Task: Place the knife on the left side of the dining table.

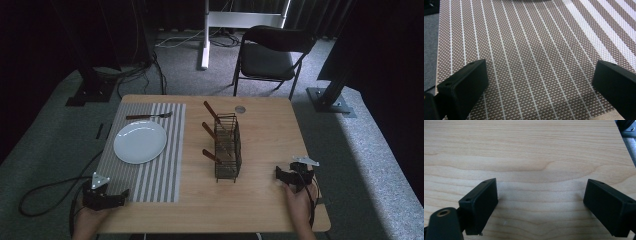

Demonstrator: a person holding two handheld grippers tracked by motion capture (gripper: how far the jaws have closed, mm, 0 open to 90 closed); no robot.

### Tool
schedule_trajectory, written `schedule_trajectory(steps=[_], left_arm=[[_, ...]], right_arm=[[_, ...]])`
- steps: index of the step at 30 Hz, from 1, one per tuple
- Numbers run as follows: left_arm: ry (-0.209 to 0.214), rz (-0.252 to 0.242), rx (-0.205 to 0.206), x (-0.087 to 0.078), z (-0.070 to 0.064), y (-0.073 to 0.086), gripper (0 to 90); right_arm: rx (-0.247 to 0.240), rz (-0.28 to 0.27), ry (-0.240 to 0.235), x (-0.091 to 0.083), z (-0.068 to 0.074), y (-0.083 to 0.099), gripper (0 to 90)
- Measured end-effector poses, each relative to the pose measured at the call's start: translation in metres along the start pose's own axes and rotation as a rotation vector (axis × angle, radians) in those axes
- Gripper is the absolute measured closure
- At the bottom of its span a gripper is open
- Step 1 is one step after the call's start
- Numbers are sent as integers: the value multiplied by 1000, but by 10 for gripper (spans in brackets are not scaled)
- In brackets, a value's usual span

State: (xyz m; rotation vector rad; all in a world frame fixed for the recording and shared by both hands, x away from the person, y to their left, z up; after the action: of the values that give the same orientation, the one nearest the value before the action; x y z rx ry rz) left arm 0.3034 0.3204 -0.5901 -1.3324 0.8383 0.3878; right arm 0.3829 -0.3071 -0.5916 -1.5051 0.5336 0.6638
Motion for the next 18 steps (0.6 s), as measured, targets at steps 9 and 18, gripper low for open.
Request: schedule_trajectory(steps=[9,18], left_arm=[[5,1,6,-1,1,0,10],[12,7,16,-1,1,0,15]], right_arm=[[-4,0,-5,0,0,0,114],[-4,0,-3,0,0,0,115]])
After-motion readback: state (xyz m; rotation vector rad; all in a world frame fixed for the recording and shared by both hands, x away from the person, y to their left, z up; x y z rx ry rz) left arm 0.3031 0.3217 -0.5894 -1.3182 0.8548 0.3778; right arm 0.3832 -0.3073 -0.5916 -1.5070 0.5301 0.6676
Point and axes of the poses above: each handheld gripper's, and its own axes: x roughly forward along the jaws, y roughly out of its underside, z roughly to its left, the point moved 6 cm from there along x, roughly forward along the jaws
